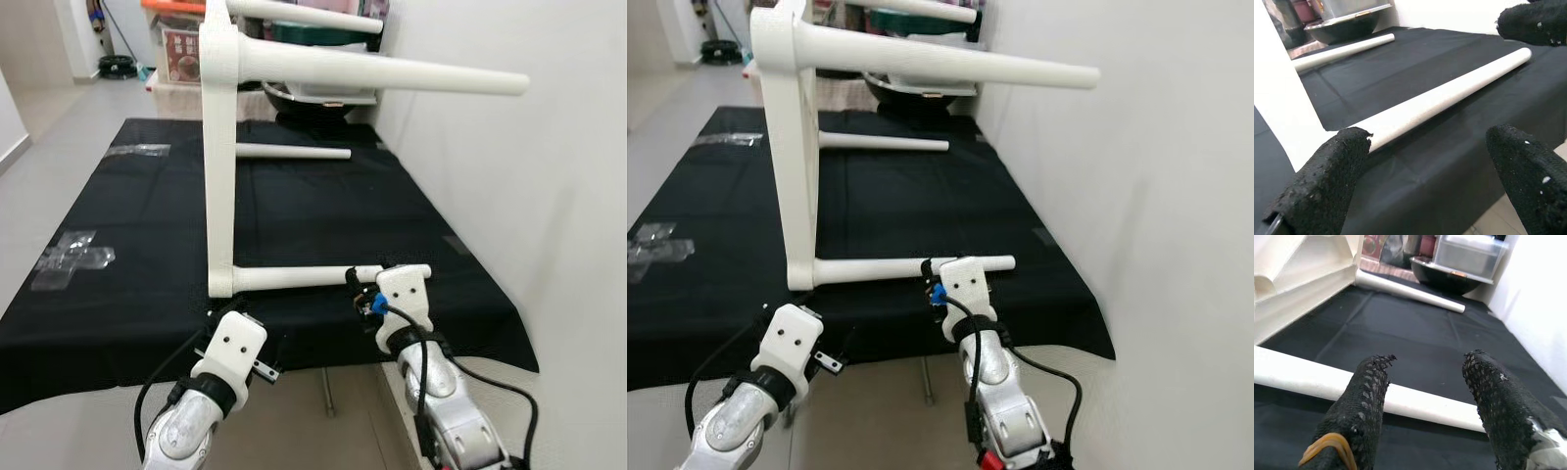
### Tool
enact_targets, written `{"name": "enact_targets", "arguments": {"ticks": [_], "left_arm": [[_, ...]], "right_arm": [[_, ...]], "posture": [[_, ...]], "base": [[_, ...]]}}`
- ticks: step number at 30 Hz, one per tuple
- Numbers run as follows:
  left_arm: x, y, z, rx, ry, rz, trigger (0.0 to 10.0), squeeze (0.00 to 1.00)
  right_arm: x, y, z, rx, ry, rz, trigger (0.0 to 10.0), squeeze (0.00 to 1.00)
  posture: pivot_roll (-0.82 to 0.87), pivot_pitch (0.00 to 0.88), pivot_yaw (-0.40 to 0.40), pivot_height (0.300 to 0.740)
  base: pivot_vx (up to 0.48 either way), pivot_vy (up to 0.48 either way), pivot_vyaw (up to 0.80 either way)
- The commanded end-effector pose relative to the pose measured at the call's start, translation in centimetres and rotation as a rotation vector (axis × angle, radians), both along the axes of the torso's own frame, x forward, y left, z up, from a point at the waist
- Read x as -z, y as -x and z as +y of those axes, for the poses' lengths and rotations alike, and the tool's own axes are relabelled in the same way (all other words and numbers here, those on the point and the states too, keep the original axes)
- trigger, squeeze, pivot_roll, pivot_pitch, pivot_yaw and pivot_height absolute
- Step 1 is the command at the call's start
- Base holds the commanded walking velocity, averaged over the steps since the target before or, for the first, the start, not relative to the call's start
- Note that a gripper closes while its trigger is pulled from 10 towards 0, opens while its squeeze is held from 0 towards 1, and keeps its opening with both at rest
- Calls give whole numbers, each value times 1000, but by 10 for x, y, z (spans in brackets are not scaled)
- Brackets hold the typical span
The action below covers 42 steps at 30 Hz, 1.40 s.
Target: Building children table
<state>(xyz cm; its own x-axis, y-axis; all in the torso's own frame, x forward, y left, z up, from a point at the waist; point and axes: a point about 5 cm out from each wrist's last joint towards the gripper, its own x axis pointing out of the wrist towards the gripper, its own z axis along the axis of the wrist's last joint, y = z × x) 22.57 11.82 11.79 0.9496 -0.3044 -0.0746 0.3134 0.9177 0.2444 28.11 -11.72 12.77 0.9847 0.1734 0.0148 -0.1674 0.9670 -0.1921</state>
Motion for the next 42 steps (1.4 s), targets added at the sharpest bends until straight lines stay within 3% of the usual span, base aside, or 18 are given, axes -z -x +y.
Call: {"name": "enact_targets", "arguments": {"ticks": [1, 16, 18, 22, 24, 26, 27, 28, 30, 31, 32, 33, 34, 35, 37, 41, 42], "left_arm": [[5, 2, -1, 19, -11, 20, 10000, 0], [7, -1, 3, -21, -10, 32, 10000, 0], [7, -1, 3, -21, -10, 30, 10000, 0], [3, -4, 2, -7, -5, 16, 10000, 0], [3, -4, 2, -7, -5, 16, 10000, 0], [-3, -5, -3, 30, 14, 0, 10000, 0], [-3, -5, -3, 30, 14, 0, 10000, 0], [-6, -5, -7, 58, 36, 1, 10000, 0], [-7, -5, -9, 77, 51, 3, 10000, 0], [-9, -10, -11, 80, 62, -7, 10000, 0], [-9, -10, -11, 80, 62, -7, 10000, 0], [-10, -17, -12, 82, 55, -26, 10000, 0], [-10, -17, -12, 82, 55, -26, 10000, 0], [-14, -26, -12, 75, 52, -49, 10000, 0], [-14, -26, -12, 75, 52, -49, 10000, 0], [-36, -61, -13, 51, 35, -135, 10000, 0], [-36, -61, -13, 51, 35, -135, 10000, 0]], "right_arm": [[2, -1, -3, 5, 10, -2, 10000, 0], [-2, -3, -9, 47, 8, -29, 10000, 0], [-4, -4, -13, 72, 41, -46, 10000, 0], [-11, -7, -33, 259, 217, -108, 10000, 0], [-11, -7, -33, 259, 217, -108, 10000, 0], [-25, -8, -38, 370, 309, -202, 10000, 0], [-25, -8, -38, 370, 309, -202, 10000, 0], [-35, -6, -38, 387, 360, -278, 10000, 0], [-41, -4, -38, 394, 393, -329, 10000, 0], [-52, -3, -40, 431, 475, -408, 10000, 0], [-52, -3, -40, 431, 475, -408, 10000, 0], [-63, -3, -40, 468, 576, -490, 10000, 0], [-63, -3, -40, 468, 576, -490, 10000, 0], [-75, -6, -41, 524, 655, -577, 10000, 0], [-75, -6, -41, 524, 655, -577, 10000, 0], [-119, -23, -43, 675, 763, -773, 10000, 0], [-119, -23, -43, 675, 763, -773, 10000, 0]], "posture": [[112, 0, -114, 740], [112, 0, -115, 740], [111, 0, -114, 740], [108, 0, -113, 740], [108, 0, -113, 740], [103, 2, -107, 740], [103, 2, -107, 740], [104, 3, -106, 740], [104, 3, -106, 740], [104, 4, -106, 740], [104, 4, -106, 740], [105, 4, -104, 740], [105, 4, -104, 740], [107, 8, -103, 740], [107, 8, -103, 740], [103, 24, -89, 740], [103, 24, -89, 740]], "base": [[480, 0, 0], [32, 0, 0], [0, 0, 0], [0, 0, 0], [0, 0, 0], [0, 0, 0], [0, 0, 0], [0, 0, 0], [0, 0, 0], [0, 0, 0], [0, 0, 0], [0, 0, 0], [0, 0, 0], [0, 0, 0], [0, 0, 0], [0, 0, 0], [0, 0, 0]]}}
